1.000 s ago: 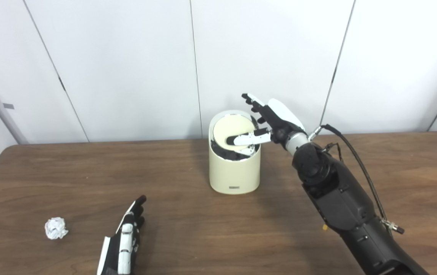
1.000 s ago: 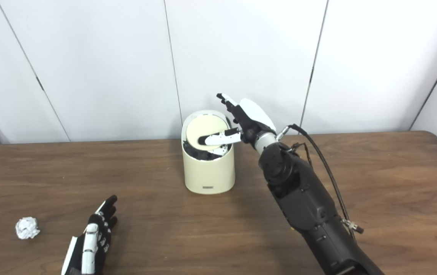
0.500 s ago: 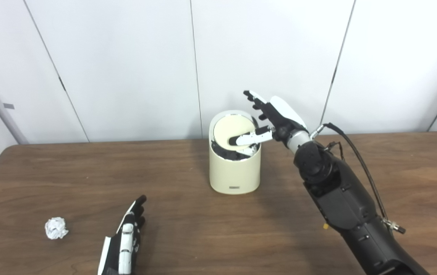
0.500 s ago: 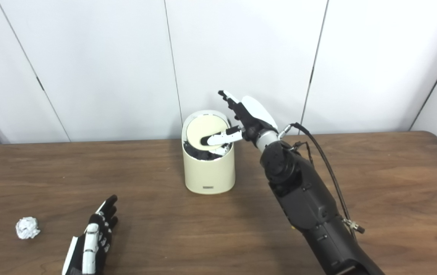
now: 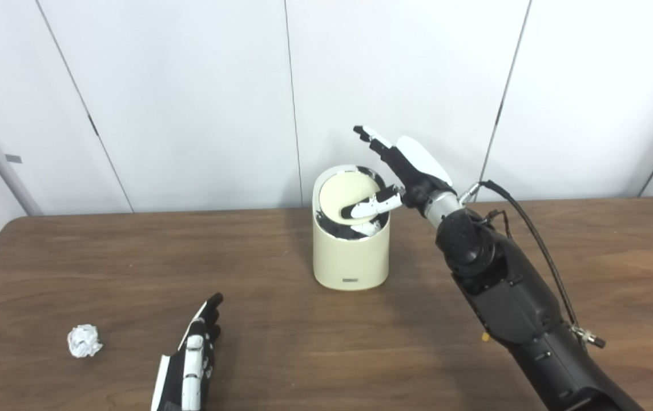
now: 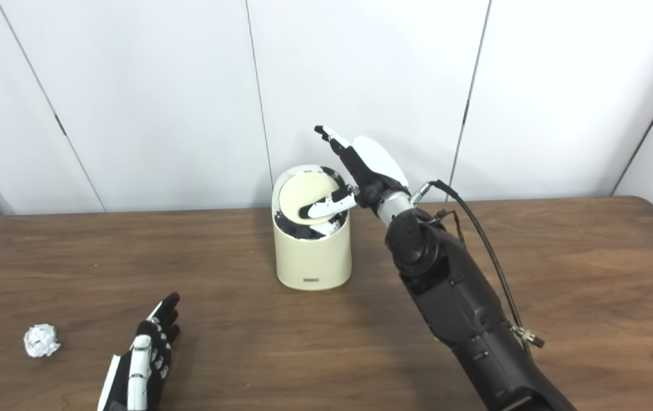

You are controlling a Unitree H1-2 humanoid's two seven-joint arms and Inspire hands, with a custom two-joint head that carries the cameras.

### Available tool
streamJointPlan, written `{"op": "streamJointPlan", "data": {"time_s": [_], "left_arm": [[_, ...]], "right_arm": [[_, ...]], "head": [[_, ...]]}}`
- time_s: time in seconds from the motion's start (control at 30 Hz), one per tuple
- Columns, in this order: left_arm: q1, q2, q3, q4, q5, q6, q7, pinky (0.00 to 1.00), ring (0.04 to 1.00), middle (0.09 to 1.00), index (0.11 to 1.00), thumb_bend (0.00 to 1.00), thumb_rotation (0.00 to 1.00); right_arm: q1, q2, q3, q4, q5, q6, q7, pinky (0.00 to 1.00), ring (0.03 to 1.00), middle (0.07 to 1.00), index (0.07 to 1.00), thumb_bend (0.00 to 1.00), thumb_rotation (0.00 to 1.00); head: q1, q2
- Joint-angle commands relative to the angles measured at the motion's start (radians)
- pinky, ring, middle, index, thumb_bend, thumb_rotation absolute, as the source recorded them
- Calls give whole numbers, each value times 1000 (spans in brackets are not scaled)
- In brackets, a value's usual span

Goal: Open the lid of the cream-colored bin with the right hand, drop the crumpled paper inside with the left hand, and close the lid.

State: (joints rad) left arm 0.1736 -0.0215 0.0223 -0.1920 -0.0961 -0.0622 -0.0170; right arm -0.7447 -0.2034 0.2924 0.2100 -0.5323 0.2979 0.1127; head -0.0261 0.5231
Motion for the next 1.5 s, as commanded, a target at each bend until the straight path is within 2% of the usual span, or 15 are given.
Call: {"op": "streamJointPlan", "data": {"time_s": [0.0, 0.13, 0.27, 0.37, 0.53, 0.67, 0.73, 1.03, 1.2, 1.47], "left_arm": [[30, -17, -11, -9, -17, -15, -7, 1000, 1000, 983, 918, 405, 1000], [35, -16, -14, -19, -15, -6, -5, 1000, 1000, 984, 922, 402, 1000], [37, -14, -15, -21, -13, 0, -4, 1000, 1000, 988, 918, 405, 1000], [34, -13, -16, -11, -6, -9, -3, 1000, 1000, 988, 916, 398, 1000], [33, -14, -23, -10, 11, -6, 1, 1000, 1000, 979, 923, 363, 1000], [27, -12, -25, -4, 18, -11, 1, 1000, 1000, 985, 928, 337, 995], [26, -15, -25, -6, 19, -9, 4, 1000, 1000, 986, 928, 322, 999], [26, -12, -22, -13, 11, 7, 5, 1000, 1000, 984, 929, 320, 1000], [24, -8, -20, 1, 11, -5, 4, 1000, 1000, 983, 923, 319, 1000], [19, 0, -16, 0, 15, 1, 5, 1000, 1000, 975, 917, 315, 1000]], "right_arm": [[-3, -30, -1, 9, -29, 2, -5, 886, 927, 945, 960, 821, 55], [4, -18, -30, 2, 4, 6, -11, 864, 932, 948, 963, 771, 169], [4, 5, -84, -23, 52, 16, -23, 788, 901, 945, 961, 745, 326], [-3, 13, -132, -31, 118, -13, -15, 783, 908, 952, 964, 718, 406], [-26, 14, -202, -41, 199, -6, -14, 809, 922, 946, 955, 713, 447], [-26, -16, -197, -60, 186, 16, -2, 854, 926, 941, 954, 745, 403], [-20, -25, -197, -67, 189, 25, 4, 841, 923, 937, 951, 744, 400], [2, -40, -200, -85, 202, 70, 11, 790, 894, 924, 924, 705, 451], [33, -59, -213, -117, 217, 84, 22, 804, 890, 918, 925, 676, 492], [138, -103, -224, -234, 232, 95, 50, 810, 871, 897, 920, 678, 569]], "head": [[0, 0], [4, 4], [0, 1], [-3, -4], [-11, -12], [-14, -14], [-13, -14], [-13, -14], [-16, -20], [-36, -18]]}}
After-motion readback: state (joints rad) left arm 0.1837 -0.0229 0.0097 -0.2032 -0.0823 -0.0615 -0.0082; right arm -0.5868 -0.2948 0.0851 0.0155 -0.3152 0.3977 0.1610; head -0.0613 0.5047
